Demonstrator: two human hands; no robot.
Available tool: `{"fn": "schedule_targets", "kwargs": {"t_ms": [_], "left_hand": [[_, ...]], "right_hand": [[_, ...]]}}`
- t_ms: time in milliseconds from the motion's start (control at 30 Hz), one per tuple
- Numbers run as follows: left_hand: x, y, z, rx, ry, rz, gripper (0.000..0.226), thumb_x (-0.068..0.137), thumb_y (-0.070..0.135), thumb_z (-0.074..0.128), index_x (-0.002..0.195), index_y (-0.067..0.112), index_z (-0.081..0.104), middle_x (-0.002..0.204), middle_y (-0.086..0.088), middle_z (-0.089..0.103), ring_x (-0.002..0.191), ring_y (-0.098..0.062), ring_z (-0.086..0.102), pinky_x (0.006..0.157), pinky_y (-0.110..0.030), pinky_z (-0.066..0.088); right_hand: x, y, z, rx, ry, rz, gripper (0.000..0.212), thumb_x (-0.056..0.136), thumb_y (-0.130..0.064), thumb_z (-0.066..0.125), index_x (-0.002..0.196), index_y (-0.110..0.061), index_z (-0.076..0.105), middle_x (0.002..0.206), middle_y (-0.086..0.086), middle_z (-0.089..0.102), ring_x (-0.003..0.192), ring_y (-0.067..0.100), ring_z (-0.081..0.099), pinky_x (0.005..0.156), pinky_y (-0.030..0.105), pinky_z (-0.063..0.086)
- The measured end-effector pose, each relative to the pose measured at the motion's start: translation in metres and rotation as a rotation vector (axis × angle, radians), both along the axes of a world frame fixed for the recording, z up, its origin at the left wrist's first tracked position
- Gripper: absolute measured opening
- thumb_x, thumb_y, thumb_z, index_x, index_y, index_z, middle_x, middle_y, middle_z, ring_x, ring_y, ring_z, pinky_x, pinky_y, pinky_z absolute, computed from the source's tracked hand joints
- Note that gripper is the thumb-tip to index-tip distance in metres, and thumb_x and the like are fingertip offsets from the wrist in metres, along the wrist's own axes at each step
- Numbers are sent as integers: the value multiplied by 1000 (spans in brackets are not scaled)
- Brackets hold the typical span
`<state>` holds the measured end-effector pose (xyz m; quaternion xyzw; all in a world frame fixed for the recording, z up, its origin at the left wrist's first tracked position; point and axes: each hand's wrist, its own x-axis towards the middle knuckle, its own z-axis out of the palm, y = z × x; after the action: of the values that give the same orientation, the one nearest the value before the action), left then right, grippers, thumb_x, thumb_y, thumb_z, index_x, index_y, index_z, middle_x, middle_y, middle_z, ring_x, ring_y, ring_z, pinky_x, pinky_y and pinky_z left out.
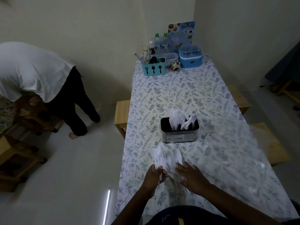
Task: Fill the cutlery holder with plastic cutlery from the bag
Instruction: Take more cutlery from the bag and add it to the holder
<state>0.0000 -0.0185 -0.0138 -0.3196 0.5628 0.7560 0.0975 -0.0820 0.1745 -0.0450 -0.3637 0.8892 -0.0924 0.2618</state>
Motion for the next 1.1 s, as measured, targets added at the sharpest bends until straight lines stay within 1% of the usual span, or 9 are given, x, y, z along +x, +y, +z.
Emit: {"fn": "schedule_targets", "kwargs": {"t_ms": [167, 300, 400, 500, 633, 733, 833, 900, 1100], "left_hand": [[1, -3, -3, 7, -6, 11, 21, 99, 26, 52, 101, 7, 46, 84, -9, 65, 81, -20, 65, 76, -30, 54], [2, -4, -3, -7, -20, 1, 19, 99, 25, 52, 98, 7, 46, 83, -8, 62, 76, -17, 61, 71, -26, 52], [2, -4, -3, -13, -19, -27, 21, 99, 25, 52, 100, 4, 49, 84, -8, 63, 76, -16, 62, 70, -25, 52], [2, -5, -5, -19, -5, -56, 25, 99, 27, 53, 102, 2, 52, 87, -10, 64, 80, -16, 65, 71, -24, 53], [1, -10, -4, -27, -2, -63, 29, 93, 31, 55, 102, 4, 51, 84, -7, 60, 72, -13, 59, 65, -23, 49], [1, -13, 0, -80, -65, -68, 13, 99, 23, 48, 96, 11, 46, 83, -4, 52, 64, -10, 41, 57, -21, 36], [4, -15, -1, -139, -71, -92, 15, 102, 28, 45, 95, 15, 48, 78, 0, 43, 60, -9, 31, 54, -22, 29], [4, -17, -4, -161, -56, -87, 23, 101, 35, 45, 102, 14, 54, 74, 2, 41, 57, -8, 31, 52, -22, 28], [-3, -20, -4, -231, -44, -148, 32, 94, 46, 51, 94, 15, 51, 71, 0, 44, 56, -9, 36, 53, -23, 33]], "right_hand": [[4, 10, -13, 132, 49, -77, 71, 90, -64, 31, 149, -37, 2, 147, -7, -29, 143, 25, -21, 114, 56, -1], [4, 9, -15, 111, 163, -106, 84, 76, -81, 2, 147, -38, 16, 156, 4, -9, 143, 33, -9, 111, 62, 8], [1, 2, -14, 101, 135, -73, 80, 76, -73, 11, 146, -36, 21, 158, -2, -1, 146, 31, -1, 112, 61, 8], [-3, -8, -17, 62, 121, -66, 59, 86, -61, 29, 140, -36, 36, 154, -7, 30, 145, 29, 21, 111, 60, 19], [-19, -23, -14, -168, 148, -289, 26, 88, -21, 53, 111, -18, 64, 117, 1, 64, 111, 25, 59, 90, 37, 48], [-43, -30, -9, -200, 187, -469, 17, 81, 0, 58, 97, -5, 63, 98, 13, 60, 89, 30, 61, 73, 32, 48], [-61, -35, -5, -182, 132, -533, 19, 83, -4, 60, 102, -2, 60, 102, 14, 57, 91, 30, 59, 73, 32, 46], [-70, -41, 0, -138, 63, -527, 5, 86, -13, 58, 87, -8, 58, 90, 10, 55, 88, 28, 59, 67, 27, 38], [-78, -49, 5, -114, -72, -583, 43, 85, -16, 60, 56, -29, 31, 60, -10, 38, 74, 17, 51, 65, 25, 38]]}}
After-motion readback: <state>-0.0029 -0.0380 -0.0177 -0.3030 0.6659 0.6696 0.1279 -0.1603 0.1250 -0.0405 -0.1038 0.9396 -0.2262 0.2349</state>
